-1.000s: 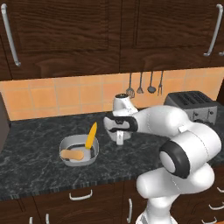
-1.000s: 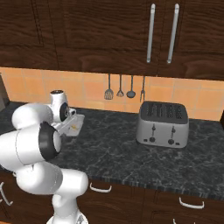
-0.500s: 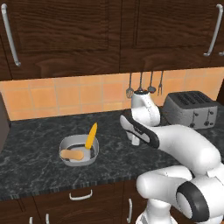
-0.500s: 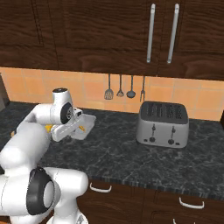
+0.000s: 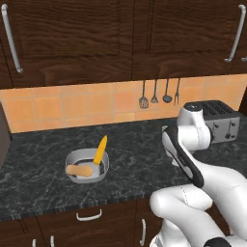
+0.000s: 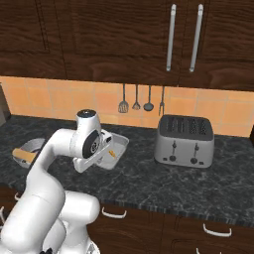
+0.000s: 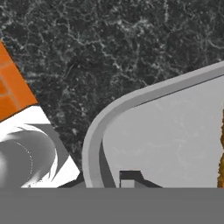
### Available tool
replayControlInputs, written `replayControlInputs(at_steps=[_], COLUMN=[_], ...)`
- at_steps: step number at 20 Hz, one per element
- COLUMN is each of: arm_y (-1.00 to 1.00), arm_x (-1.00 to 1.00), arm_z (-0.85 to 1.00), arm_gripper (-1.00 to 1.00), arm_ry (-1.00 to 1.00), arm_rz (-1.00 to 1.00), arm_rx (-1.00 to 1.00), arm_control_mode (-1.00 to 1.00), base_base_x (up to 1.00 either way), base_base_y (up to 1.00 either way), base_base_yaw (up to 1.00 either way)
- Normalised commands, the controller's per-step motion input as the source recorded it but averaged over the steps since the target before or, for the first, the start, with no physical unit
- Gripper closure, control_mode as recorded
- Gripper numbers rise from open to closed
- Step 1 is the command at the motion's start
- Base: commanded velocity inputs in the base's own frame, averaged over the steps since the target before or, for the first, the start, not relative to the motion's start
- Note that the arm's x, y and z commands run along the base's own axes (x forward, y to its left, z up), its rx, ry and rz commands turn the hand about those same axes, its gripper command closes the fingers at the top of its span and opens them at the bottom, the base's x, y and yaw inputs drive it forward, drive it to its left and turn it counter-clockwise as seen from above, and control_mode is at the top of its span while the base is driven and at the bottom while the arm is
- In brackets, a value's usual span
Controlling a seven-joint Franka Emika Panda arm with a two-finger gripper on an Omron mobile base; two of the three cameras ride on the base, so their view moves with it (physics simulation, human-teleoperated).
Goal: Take the meat container that has the shrimp and place it on the second highest rack of the freezer. Then take the vegetable container that has the corn and squash and place it on the highest rack of the freezer.
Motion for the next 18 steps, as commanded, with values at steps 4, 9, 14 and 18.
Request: replayControlInputs(at_steps=[4, 9, 14, 18], arm_y=[-0.06, -0.11, -0.08, -0.07], arm_x=[-0.07, -0.24, -0.13, -0.09], arm_z=[0.54, 0.35, 0.29, 0.3], arm_gripper=[1.0, 1.0, 1.0, 1.0], arm_ry=[-0.01, 0.08, 0.01, 0.02], arm_rz=[0.06, -0.01, -0.02, 0.03], arm_rx=[-0.01, -0.12, -0.1, 0.0], arm_control_mode=[-1.0, -1.0, -1.0, -1.0], base_base_x=[0.0, 0.0, 0.0, 0.0], base_base_y=[0.0, 0.0, 0.0, 0.0], base_base_yaw=[0.0, 0.0, 0.0, 0.0])
